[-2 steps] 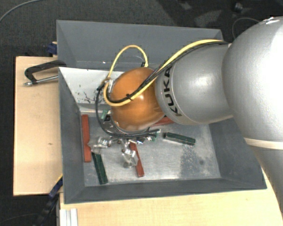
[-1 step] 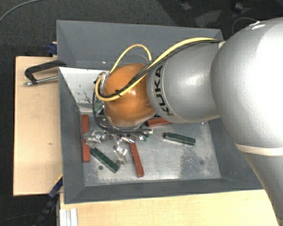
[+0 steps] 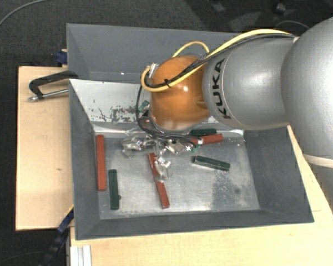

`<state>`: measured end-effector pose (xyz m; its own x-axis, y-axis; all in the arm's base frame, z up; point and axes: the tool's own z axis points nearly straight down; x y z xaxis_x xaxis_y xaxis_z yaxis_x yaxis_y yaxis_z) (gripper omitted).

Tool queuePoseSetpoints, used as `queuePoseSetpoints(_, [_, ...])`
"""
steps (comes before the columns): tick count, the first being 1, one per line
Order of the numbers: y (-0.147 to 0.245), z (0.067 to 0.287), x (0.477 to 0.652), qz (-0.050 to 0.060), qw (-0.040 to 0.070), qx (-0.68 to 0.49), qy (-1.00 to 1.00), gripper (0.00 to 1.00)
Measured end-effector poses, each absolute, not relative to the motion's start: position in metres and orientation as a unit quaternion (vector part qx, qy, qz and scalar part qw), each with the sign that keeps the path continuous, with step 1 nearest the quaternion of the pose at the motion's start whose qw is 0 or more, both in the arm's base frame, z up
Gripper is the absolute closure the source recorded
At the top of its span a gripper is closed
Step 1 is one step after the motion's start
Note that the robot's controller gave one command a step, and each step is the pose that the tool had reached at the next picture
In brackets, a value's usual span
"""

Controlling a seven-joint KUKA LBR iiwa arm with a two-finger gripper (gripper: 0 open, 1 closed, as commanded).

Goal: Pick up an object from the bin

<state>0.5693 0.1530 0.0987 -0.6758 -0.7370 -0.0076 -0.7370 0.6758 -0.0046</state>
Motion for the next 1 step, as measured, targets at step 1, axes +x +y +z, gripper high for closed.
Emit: queuePoseSetpoints(1, [0.0900,0.0702,0.5549,0.000,0.000,-0.554,0.832,0.00])
